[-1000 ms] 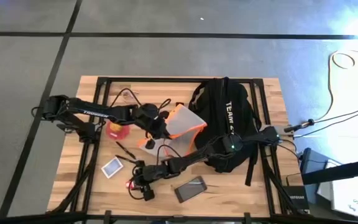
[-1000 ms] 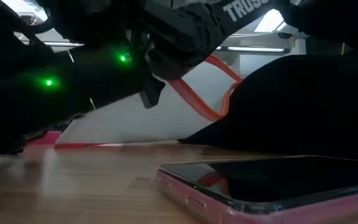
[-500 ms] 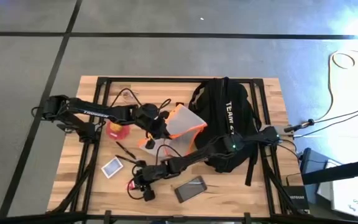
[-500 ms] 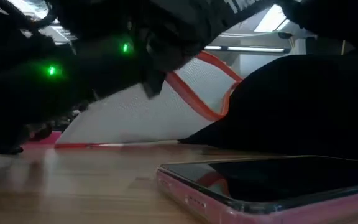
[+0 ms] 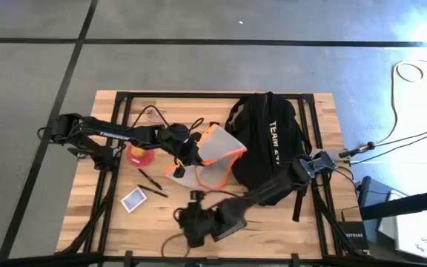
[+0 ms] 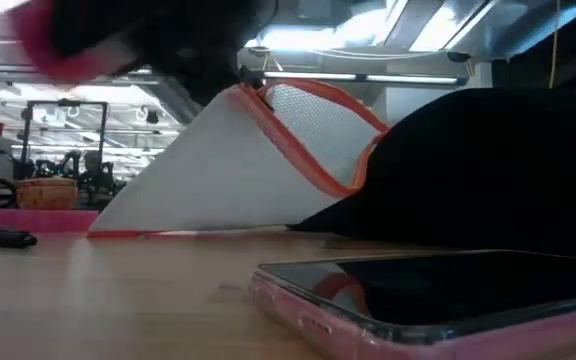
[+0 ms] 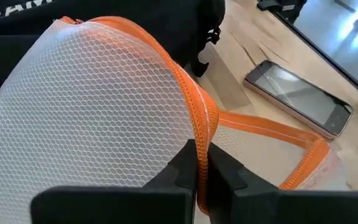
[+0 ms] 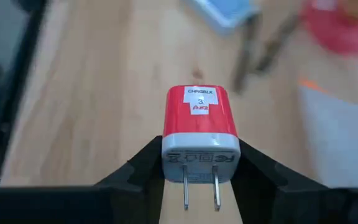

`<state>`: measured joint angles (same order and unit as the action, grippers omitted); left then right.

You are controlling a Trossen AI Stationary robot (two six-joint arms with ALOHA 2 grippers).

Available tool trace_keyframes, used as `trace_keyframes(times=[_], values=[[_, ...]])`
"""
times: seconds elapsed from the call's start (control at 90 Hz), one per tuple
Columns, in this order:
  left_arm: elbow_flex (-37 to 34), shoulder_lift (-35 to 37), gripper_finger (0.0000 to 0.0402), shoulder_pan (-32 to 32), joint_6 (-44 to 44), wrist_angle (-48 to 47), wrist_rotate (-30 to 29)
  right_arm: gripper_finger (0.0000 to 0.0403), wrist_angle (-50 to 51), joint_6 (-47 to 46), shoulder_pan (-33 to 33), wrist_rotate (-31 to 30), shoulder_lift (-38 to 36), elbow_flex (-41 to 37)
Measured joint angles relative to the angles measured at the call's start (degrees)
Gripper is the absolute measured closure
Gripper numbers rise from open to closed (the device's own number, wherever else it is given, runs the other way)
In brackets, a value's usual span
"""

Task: Unpack backpack
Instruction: Put the red charger adapter into the transparent white zip bag

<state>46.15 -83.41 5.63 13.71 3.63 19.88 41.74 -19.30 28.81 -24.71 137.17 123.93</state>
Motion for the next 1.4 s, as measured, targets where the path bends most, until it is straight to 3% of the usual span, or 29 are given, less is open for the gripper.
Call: trace_keyframes(times=[0.211, 0.367, 0.556, 0.778, 1.022, 1.211, 1.4], values=[[0.0, 0.02, 0.0402, 0.0, -0.17, 0.01, 0.0, 0.0275, 24.43, -18.67, 3.96, -12.76, -4.48, 0.01], [0.0, 0.02, 0.0402, 0.0, -1.0, 0.01, 0.0, 0.0274, 39.27, -29.87, 4.16, -14.69, -4.82, -0.06], [0.0, 0.0, 0.0402, 0.0, -0.93, 0.06, 0.0, 0.0274, 42.43, -31.14, 1.47, -14.97, -5.12, -0.06], [0.0, 0.02, 0.0402, 0.0, 0.77, 0.08, 0.0, 0.0274, 44.28, -24.92, -2.74, -15.69, -5.98, -0.15], [0.0, 0.0, 0.0402, -0.07, 1.43, -0.01, 0.0, 0.0274, 39.65, -17.76, -8.86, -10.62, -7.72, -7.66], [0.0, 0.02, 0.0402, -0.07, 1.34, -0.25, 0.0, 0.0274, 23.46, -7.45, -13.03, -5.74, -13.4, -17.75], [0.0, 0.02, 0.0402, -0.04, 1.28, -0.49, -0.05, 0.0274, 9.07, -4.59, -15.52, -3.36, -20.87, -33.72]])
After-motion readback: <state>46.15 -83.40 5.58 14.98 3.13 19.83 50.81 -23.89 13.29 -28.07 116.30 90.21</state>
